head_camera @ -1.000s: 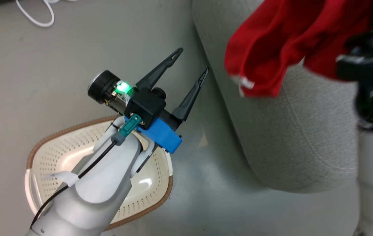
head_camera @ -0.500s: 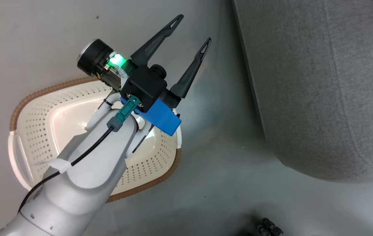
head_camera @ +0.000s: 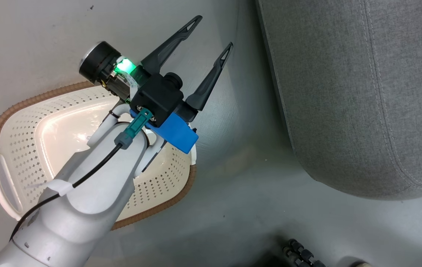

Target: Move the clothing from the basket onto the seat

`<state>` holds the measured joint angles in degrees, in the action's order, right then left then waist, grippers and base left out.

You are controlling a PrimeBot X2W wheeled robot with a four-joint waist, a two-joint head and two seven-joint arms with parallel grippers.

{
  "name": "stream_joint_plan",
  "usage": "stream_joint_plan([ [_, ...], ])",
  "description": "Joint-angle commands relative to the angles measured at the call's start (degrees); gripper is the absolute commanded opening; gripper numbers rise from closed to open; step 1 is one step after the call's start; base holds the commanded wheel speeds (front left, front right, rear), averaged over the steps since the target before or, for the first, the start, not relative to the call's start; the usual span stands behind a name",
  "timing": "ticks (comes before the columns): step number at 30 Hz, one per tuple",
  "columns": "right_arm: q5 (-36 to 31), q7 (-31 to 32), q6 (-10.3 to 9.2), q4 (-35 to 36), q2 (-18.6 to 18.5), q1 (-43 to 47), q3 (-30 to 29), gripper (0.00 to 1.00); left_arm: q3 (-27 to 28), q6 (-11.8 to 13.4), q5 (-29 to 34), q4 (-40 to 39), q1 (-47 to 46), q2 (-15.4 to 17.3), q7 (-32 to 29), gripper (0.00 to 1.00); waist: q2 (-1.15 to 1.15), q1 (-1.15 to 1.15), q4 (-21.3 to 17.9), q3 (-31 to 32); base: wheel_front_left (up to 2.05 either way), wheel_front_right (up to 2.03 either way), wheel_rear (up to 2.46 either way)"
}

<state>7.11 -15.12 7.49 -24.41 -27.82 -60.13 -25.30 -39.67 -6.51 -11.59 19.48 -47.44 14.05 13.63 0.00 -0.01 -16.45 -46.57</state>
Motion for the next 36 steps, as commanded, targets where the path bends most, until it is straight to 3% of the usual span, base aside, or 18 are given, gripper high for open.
stream_joint_plan([
  [1,-0.16,-0.03,0.01,-0.87,1.37,1.58,0.37,0.0,-0.06,0.4,0.05,-0.4,-0.95,0.49,-0.28,1.0,0.0,0.01,-0.03,-0.06,0.0,0.0,0.0],
  [13,-0.23,-0.03,0.01,-6.99,6.34,5.73,3.38,0.0,-0.67,1.08,-0.78,-0.66,0.26,0.69,-0.36,1.0,0.0,0.01,0.43,0.84,0.0,0.0,0.0],
  [14,-0.2,-0.03,0.01,-6.68,6.46,5.96,2.92,0.22,-0.71,1.08,-0.89,-0.5,0.45,0.64,-0.24,1.0,0.0,0.01,0.4,1.25,0.0,0.0,0.0],
  [15,-0.32,-0.03,0.01,-6.36,6.86,6.39,2.68,1.0,-0.69,1.21,-1.02,-0.33,0.75,0.65,-0.09,1.0,0.0,0.01,0.27,1.77,0.0,0.0,0.0],
  [27,-0.08,-0.03,0.01,-2.79,13.09,19.2,-0.1,1.0,-0.39,1.78,-3.01,1.83,4.68,-1.18,1.4,1.0,0.0,0.01,-0.18,11.39,0.0,0.0,0.0],
  [36,-0.03,-0.03,0.01,2.19,17.13,28.13,1.91,1.0,3.27,2.9,-4.48,-0.03,9.98,-1.58,1.61,1.0,0.0,0.01,-0.05,18.68,0.0,0.0,0.0],
])
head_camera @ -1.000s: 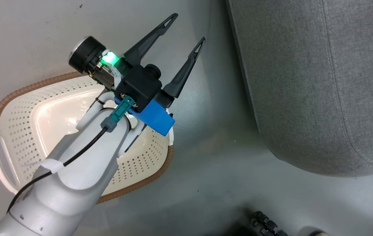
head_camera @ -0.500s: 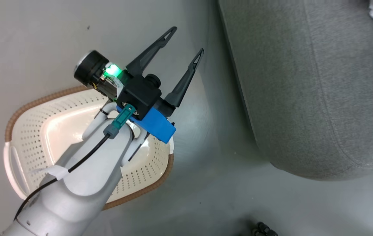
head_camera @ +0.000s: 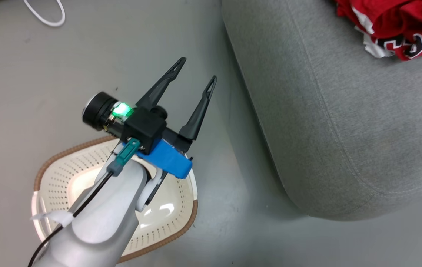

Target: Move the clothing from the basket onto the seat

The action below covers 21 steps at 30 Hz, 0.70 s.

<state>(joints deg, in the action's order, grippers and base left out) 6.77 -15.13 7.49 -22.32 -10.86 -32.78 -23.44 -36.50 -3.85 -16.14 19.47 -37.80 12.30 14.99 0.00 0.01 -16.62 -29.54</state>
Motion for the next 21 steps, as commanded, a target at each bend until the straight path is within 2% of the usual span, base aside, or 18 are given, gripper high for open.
stream_joint_plan([
  [1,0.39,-0.01,0.01,1.11,0.54,1.69,0.59,1.0,0.82,0.51,0.01,-0.56,1.26,0.17,0.25,1.0,0.0,-0.01,0.18,2.42,0.0,0.0,0.0],
  [7,1.21,-0.01,0.01,7.69,3.06,6.18,4.1,1.0,5.91,1.55,0.26,-3.89,6.72,-0.77,0.27,1.0,0.0,-0.01,1.8,7.17,0.0,0.0,0.0],
  [11,1.75,-0.01,0.01,11.23,3.9,8.98,8.94,1.0,9.67,1.59,0.9,-5.57,10.16,-1.5,0.26,1.0,0.0,-0.01,3.69,9.64,0.0,0.0,0.0],
  [21,1.7,-0.02,0.01,15.02,5.29,14.47,15.62,1.0,19.5,1.5,4.06,-8.91,17.05,-4.8,0.27,1.0,0.0,-0.01,9.34,15.04,0.0,0.0,0.0],
])
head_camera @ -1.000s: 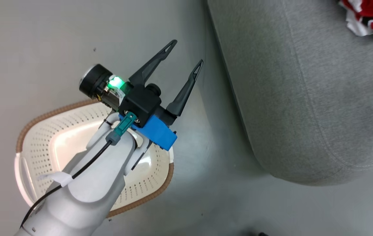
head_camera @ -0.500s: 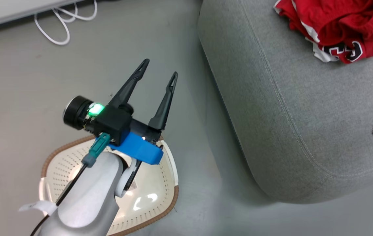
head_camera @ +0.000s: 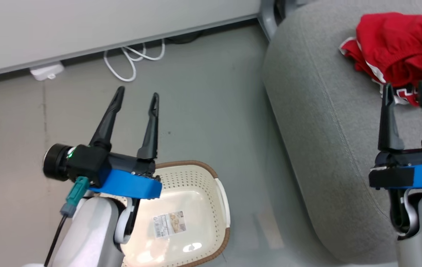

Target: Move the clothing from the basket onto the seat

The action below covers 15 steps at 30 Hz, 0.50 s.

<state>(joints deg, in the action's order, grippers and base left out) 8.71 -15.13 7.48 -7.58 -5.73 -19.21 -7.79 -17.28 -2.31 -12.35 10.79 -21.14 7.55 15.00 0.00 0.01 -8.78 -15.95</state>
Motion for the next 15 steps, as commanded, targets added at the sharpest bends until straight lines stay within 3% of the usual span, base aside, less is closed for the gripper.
stream_joint_plan([
  [1,-0.37,-0.01,0.02,0.44,0.36,1.43,0.45,1.0,1.32,-0.03,0.58,-0.5,1.03,-0.37,0.26,1.0,0.0,-0.01,1.96,1.92,0.0,0.0,0.0],
  [15,-2.03,-0.01,0.03,2.25,2.13,8.07,3.5,1.0,10.95,-2.58,3.89,-0.84,8.75,-3.57,0.26,1.0,0.0,-0.01,6.78,6.67,0.0,0.0,0.0],
])
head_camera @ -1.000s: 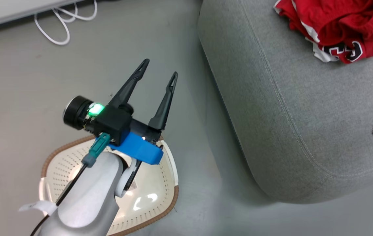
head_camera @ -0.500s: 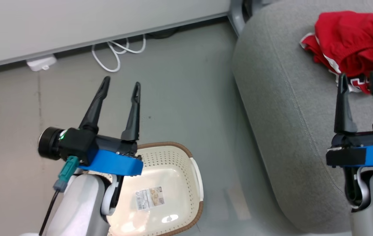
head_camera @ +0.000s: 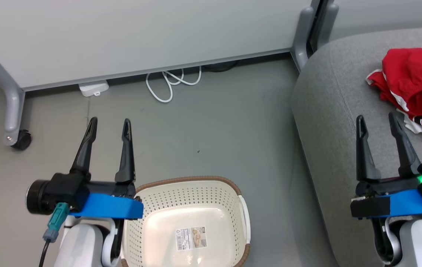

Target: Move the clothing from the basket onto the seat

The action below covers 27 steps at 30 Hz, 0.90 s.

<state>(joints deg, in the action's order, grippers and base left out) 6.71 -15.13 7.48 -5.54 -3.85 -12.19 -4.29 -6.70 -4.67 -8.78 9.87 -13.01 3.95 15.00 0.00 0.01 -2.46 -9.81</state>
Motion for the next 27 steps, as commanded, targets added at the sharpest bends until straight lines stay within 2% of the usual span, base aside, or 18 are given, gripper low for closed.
stream_joint_plan([
  [1,-0.13,-0.01,0.03,0.1,0.35,1.52,0.04,1.0,0.86,-0.27,0.4,0.21,1.2,-0.09,0.26,1.0,0.0,-0.01,0.68,0.87,0.0,0.0,0.0],
  [10,-0.37,-0.01,0.03,-0.81,0.91,4.95,0.14,1.0,3.76,-0.97,1.09,0.78,4.27,-0.84,0.26,1.0,0.0,-0.01,2.55,3.11,0.0,0.0,0.0],
  [27,1.47,-0.01,0.03,-2.29,1.01,7.93,0.07,1.0,3.29,-1.71,0.5,2.26,6.54,-1.05,0.26,1.0,0.0,-0.01,3.84,5.3,0.0,0.0,0.0],
])
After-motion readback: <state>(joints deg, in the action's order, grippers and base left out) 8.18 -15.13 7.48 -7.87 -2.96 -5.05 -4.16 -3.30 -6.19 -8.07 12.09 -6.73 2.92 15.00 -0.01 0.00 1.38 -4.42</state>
